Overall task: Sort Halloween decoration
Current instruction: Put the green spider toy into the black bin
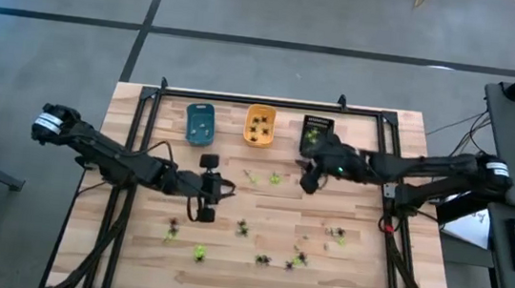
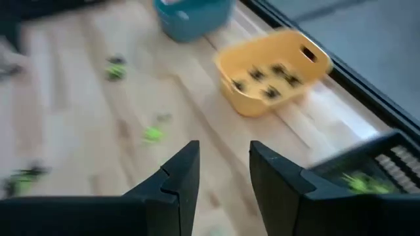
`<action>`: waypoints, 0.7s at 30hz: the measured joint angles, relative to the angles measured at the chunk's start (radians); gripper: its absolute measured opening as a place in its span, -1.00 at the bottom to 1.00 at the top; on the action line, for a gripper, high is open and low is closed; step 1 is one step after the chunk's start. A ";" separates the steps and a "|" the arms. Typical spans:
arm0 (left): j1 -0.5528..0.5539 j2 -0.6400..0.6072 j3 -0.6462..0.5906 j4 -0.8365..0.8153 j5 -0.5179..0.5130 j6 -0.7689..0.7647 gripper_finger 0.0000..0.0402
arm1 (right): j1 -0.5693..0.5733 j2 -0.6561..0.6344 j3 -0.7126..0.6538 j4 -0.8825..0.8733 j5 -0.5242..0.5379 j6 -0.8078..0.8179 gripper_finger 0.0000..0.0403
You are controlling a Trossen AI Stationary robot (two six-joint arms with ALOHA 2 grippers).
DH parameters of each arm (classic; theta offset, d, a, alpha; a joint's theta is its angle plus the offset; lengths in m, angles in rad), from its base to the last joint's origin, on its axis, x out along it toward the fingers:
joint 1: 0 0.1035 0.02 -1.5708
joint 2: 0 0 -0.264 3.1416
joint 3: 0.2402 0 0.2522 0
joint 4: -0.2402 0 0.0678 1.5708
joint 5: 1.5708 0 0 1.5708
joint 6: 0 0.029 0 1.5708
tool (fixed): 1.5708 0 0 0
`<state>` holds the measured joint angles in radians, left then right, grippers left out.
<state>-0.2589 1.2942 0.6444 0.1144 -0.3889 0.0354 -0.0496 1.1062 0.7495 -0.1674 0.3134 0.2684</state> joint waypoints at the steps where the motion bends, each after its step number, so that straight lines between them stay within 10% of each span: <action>1: 0.010 0.000 -0.009 0.029 0.012 0.010 -0.58 | 0.012 -0.017 -0.027 0.041 0.000 -0.007 -0.38; 16: 0.101 0.092 -0.030 0.247 0.019 0.083 -0.58 | 0.065 -0.023 -0.291 0.601 -0.006 -0.156 -0.46; 21: 0.121 0.202 -0.030 0.276 0.159 0.111 -0.58 | 0.065 0.038 -0.305 0.677 -0.010 -0.150 -0.48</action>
<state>-0.1379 1.4966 0.6147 0.3904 -0.2299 0.1465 0.0158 1.1443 0.4447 0.5098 0.3038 0.1187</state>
